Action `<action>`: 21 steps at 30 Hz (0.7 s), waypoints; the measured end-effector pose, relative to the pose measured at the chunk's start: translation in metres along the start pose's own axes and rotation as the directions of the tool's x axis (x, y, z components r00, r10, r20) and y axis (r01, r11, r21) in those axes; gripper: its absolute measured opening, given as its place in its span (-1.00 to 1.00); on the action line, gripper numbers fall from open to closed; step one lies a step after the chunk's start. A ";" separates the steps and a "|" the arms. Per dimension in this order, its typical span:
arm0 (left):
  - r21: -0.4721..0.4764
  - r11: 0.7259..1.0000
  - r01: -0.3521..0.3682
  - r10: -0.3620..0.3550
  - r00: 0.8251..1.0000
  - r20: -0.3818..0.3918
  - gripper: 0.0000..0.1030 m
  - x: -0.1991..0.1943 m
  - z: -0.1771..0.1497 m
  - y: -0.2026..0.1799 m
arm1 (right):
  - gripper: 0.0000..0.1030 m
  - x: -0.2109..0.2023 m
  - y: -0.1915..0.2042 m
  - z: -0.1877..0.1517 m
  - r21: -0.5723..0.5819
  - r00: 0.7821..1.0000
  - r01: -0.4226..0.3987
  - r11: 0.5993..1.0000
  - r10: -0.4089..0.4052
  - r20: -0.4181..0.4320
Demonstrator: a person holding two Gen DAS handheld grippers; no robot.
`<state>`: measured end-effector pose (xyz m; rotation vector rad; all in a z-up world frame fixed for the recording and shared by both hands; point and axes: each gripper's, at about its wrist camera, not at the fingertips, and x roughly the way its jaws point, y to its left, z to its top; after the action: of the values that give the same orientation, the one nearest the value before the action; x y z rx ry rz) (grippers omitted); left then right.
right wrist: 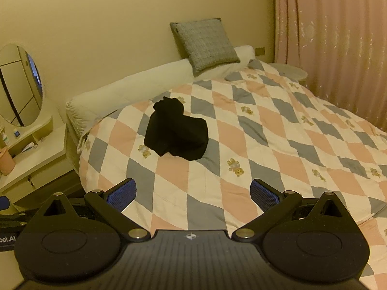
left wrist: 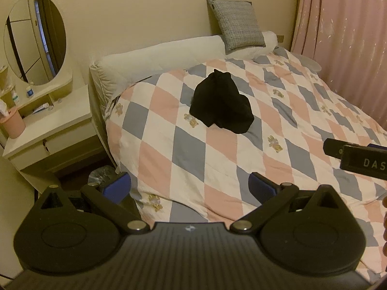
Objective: Fold clothes
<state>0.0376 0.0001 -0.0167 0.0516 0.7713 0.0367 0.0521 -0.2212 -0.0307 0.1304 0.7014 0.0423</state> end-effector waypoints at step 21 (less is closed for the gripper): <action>0.069 0.994 0.090 -0.083 0.992 -0.094 0.98 0.131 0.064 0.020 | 1.00 0.109 0.011 0.043 0.058 0.992 0.103 0.993 -0.098 -0.079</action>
<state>0.1759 0.0251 -0.0602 0.0862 0.8649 -0.0723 0.1626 -0.2060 -0.0665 0.1530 0.7845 -0.0715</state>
